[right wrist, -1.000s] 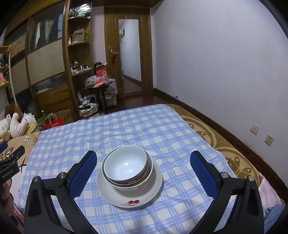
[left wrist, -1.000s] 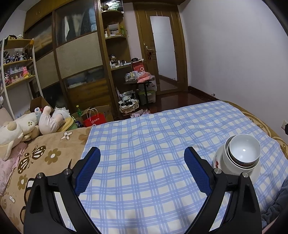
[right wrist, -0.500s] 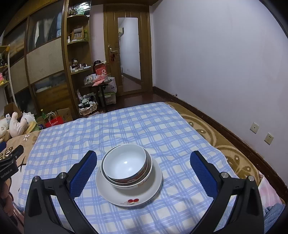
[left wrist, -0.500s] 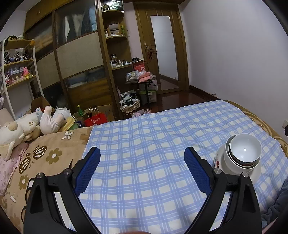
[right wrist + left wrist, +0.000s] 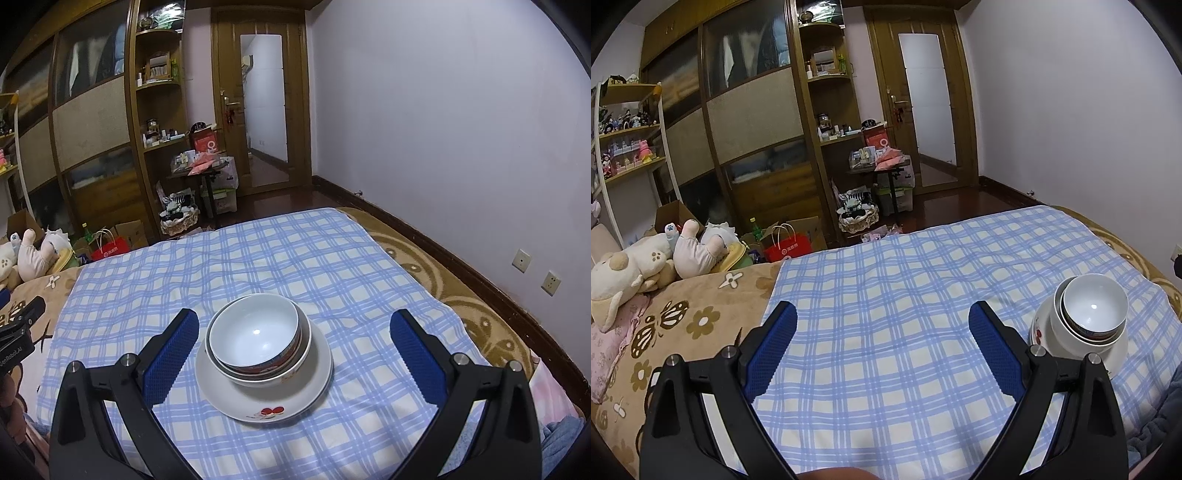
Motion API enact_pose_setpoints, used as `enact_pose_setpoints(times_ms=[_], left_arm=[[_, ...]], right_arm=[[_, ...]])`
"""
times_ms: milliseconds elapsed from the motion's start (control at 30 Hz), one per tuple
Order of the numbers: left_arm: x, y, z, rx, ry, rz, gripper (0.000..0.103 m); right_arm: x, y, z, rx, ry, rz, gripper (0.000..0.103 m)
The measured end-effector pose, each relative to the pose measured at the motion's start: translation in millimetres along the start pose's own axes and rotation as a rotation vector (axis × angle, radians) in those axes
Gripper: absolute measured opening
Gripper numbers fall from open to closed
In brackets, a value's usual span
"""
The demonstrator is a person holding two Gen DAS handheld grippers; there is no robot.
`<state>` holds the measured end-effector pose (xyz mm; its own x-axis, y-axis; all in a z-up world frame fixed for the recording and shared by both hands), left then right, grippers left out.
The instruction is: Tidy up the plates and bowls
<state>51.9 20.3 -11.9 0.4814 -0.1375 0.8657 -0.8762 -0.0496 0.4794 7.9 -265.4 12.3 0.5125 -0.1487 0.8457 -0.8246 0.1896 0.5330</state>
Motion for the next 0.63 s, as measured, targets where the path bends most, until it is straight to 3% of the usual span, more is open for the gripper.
enact_pose_setpoints(times_ms=[633], left_arm=[[-1.9, -4.0, 3.3, -0.023, 0.017, -0.027, 0.093]], right_arm=[[0.5, -1.1, 0.6, 0.0, 0.0, -0.003, 0.103]])
Point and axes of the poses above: each gripper's, at about its wrist camera, not at the fingertips, and y roughly against the way its jaws point, z to its right, x to its top, the point moved 6 cm from there along -y, roughly the way its jaws point, and after that the axes turned 1 degree about y, right-handed, at the moved point
